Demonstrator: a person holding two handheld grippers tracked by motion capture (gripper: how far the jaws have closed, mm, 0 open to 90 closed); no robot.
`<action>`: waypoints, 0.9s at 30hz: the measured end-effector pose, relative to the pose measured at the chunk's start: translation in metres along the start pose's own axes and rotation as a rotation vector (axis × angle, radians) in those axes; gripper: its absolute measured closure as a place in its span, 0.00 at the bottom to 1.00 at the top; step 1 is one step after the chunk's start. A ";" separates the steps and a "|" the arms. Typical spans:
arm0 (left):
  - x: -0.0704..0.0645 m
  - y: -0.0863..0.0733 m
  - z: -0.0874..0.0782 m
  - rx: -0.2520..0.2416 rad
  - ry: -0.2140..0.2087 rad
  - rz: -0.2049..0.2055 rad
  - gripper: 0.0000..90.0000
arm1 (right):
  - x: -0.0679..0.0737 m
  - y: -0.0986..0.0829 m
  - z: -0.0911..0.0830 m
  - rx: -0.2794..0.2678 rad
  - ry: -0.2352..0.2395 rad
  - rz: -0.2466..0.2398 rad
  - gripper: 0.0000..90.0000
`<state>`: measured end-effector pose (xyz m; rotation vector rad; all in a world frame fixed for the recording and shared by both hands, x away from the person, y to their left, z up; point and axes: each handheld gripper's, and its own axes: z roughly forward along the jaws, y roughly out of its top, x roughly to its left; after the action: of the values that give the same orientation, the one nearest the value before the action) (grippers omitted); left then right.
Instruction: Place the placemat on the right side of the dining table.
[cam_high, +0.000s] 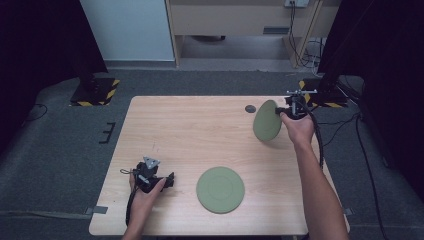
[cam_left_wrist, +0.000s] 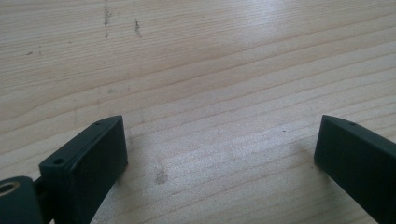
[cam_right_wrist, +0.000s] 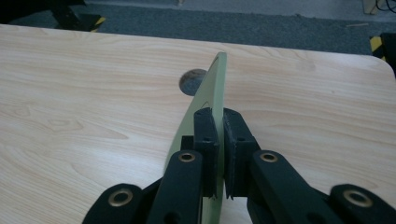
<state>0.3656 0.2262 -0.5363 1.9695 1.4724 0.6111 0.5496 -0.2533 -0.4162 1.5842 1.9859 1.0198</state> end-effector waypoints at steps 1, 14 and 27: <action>0.000 0.000 0.000 0.000 0.000 0.000 0.02 | -0.003 -0.002 0.000 0.005 -0.006 0.004 0.95; 0.000 0.000 0.000 0.000 0.002 -0.001 0.02 | -0.020 -0.012 0.003 -0.001 -0.014 0.044 0.95; 0.000 0.000 0.000 0.000 -0.001 -0.003 0.02 | -0.042 -0.022 0.014 0.014 -0.022 0.079 0.95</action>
<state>0.3655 0.2258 -0.5364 1.9670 1.4750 0.6088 0.5561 -0.2908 -0.4474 1.6860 1.9343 1.0150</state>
